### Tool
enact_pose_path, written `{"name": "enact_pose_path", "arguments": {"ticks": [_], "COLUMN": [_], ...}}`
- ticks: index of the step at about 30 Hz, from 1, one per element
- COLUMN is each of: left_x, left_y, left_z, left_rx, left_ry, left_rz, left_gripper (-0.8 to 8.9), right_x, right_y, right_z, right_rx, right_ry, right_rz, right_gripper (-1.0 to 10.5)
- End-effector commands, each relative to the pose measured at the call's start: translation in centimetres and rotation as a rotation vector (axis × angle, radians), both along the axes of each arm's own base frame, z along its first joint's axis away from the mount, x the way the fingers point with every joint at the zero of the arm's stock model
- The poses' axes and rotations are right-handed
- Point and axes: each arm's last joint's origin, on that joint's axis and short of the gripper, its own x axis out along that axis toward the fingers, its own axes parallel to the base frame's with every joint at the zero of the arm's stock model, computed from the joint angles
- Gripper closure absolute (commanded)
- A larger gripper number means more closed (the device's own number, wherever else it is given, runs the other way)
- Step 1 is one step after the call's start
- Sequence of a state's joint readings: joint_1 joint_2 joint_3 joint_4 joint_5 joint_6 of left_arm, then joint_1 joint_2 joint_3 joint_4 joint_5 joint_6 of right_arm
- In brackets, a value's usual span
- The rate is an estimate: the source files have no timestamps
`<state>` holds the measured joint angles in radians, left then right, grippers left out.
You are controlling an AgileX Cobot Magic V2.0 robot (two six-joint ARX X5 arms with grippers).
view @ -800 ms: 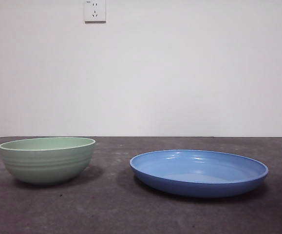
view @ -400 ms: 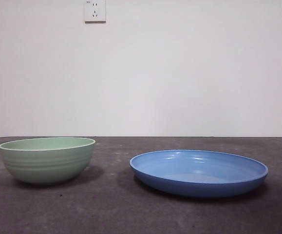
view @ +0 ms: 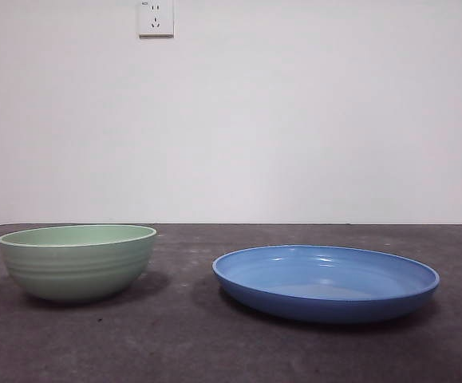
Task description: Place the green bowl on the blue plate
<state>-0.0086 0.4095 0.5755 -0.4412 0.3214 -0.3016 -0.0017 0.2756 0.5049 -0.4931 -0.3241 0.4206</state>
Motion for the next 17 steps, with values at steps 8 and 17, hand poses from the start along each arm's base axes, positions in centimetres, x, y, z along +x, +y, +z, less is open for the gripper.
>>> {"name": "enact_pose_path", "arguments": {"ticks": [8, 17], "left_x": [0.8, 1.4], "left_y": [-0.8, -1.5], "left_z": [5.9, 7.4], "left_rx": [-0.015, 0.023], "left_ry": [0.097, 0.245], "left_rz": [-0.243, -0.412], "left_gripper": [7.96, 7.94], "right_x": [0.8, 1.4], "right_y": [0.6, 1.1], "right_z": [5.5, 7.7], "right_rx": [-0.050, -0.071], "right_ry": [0.105, 0.172], "right_rz": [0.247, 0.456], "right_gripper": [9.4, 9.4]}}
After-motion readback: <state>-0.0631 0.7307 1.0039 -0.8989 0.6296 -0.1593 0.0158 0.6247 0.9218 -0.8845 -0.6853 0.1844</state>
